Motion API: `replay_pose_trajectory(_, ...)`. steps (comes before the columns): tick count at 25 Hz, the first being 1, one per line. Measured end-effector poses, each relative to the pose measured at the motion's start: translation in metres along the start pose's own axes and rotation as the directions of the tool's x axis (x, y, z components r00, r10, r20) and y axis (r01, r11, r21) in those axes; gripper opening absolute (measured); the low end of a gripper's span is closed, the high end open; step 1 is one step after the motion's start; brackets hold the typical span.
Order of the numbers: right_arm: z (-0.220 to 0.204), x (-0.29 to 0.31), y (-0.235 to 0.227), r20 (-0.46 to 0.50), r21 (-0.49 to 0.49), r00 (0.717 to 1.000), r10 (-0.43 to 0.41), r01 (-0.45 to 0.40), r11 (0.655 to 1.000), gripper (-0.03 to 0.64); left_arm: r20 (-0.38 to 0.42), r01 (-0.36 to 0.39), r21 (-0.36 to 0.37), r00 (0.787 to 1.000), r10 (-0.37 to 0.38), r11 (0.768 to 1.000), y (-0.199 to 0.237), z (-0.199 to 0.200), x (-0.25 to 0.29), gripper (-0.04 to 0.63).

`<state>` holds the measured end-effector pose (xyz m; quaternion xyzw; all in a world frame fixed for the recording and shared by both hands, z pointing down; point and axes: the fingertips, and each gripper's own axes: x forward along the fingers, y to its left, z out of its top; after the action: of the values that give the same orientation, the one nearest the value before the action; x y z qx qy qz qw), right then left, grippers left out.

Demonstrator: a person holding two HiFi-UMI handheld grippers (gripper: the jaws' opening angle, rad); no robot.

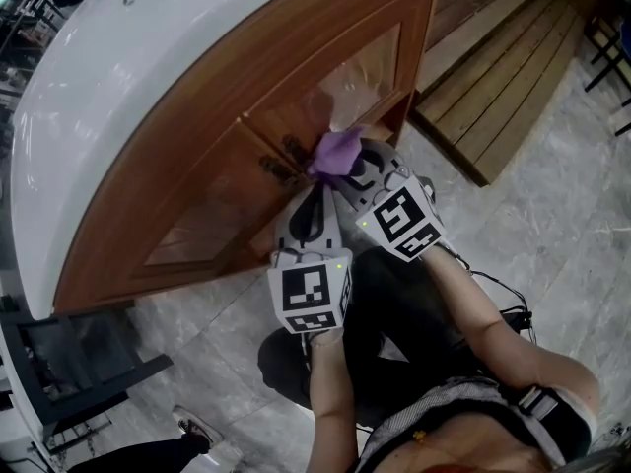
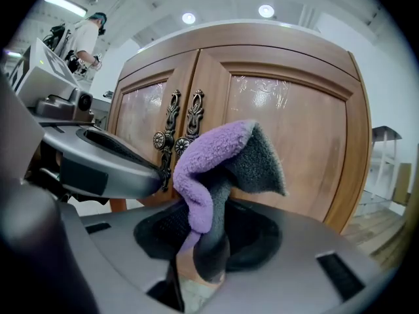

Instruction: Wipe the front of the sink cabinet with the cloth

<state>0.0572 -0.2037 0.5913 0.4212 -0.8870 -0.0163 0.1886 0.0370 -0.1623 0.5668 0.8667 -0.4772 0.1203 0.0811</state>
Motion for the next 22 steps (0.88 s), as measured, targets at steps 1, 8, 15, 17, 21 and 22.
replay_pose_trajectory(1,0.0,0.0,-0.001,-0.003,0.001,1.0,0.001,-0.001,1.0,0.184,-0.001,0.003,0.0,1.0,-0.003,1.0,-0.001,0.0,0.001,0.006)
replay_pose_trajectory(8,-0.005,0.001,-0.02,-0.024,-0.011,0.999,-0.047,0.047,0.999,0.184,-0.005,0.018,-0.001,1.0,-0.018,1.0,-0.005,-0.001,0.007,0.006)
replay_pose_trajectory(15,-0.006,-0.002,-0.035,-0.026,0.015,0.997,-0.067,0.067,0.998,0.186,-0.005,0.031,0.001,1.0,-0.031,1.0,-0.011,-0.001,0.012,0.006)
replay_pose_trajectory(17,-0.007,-0.003,-0.038,-0.025,0.02,0.997,-0.073,0.073,0.997,0.186,-0.005,0.037,0.002,0.999,-0.037,0.999,-0.012,0.0,0.015,0.006)
replay_pose_trajectory(21,-0.01,-0.004,-0.046,-0.037,0.007,0.995,-0.089,0.09,0.996,0.186,-0.005,0.047,0.004,0.999,-0.047,0.999,-0.016,0.001,0.019,0.006)
replay_pose_trajectory(22,-0.01,-0.005,-0.048,-0.04,0.003,0.995,-0.095,0.095,0.995,0.186,-0.005,0.05,0.004,0.999,-0.05,0.999,-0.017,0.0,0.02,0.006)
